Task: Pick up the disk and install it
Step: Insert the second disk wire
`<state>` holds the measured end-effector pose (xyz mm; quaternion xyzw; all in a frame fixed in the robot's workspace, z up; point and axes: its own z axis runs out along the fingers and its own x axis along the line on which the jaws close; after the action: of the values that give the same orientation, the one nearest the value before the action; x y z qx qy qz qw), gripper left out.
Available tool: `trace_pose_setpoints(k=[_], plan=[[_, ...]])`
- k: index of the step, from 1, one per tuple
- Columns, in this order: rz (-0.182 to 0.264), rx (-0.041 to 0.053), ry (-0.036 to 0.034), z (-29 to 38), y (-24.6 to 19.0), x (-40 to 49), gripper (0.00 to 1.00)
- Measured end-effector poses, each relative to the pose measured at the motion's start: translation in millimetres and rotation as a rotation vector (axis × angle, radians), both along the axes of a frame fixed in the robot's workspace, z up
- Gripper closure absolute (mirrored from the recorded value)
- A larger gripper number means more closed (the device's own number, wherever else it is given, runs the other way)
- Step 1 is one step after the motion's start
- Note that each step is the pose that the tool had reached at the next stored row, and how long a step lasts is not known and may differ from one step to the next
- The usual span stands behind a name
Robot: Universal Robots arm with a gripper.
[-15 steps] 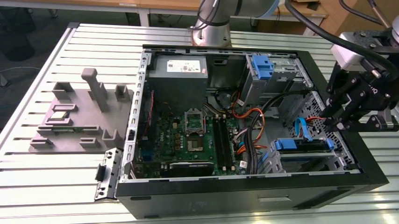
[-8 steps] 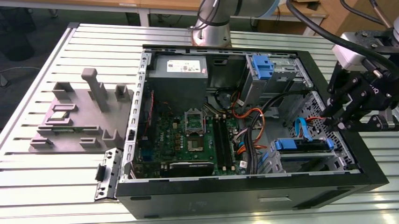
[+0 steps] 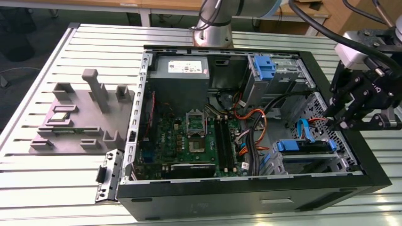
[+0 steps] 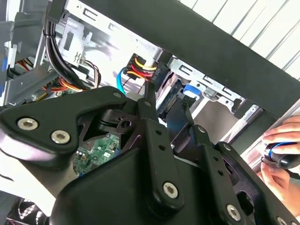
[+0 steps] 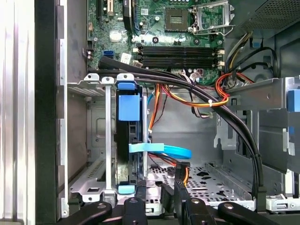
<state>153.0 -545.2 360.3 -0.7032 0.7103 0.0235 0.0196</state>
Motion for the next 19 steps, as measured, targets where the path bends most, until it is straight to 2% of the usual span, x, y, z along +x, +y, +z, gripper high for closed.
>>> trace_pose_setpoints(k=[4, 5, 13, 19], plan=[[0.0, -0.0002, 0.0, -3.2, 0.8, 4.6, 0.63], [0.0, -0.0002, 0.0, -5.7, 1.2, 6.2, 0.63], [0.0, -0.001, 0.0, -13.2, 4.6, 7.9, 0.63], [0.0, -0.0174, 0.0, -13.7, 3.1, 8.0, 0.63]])
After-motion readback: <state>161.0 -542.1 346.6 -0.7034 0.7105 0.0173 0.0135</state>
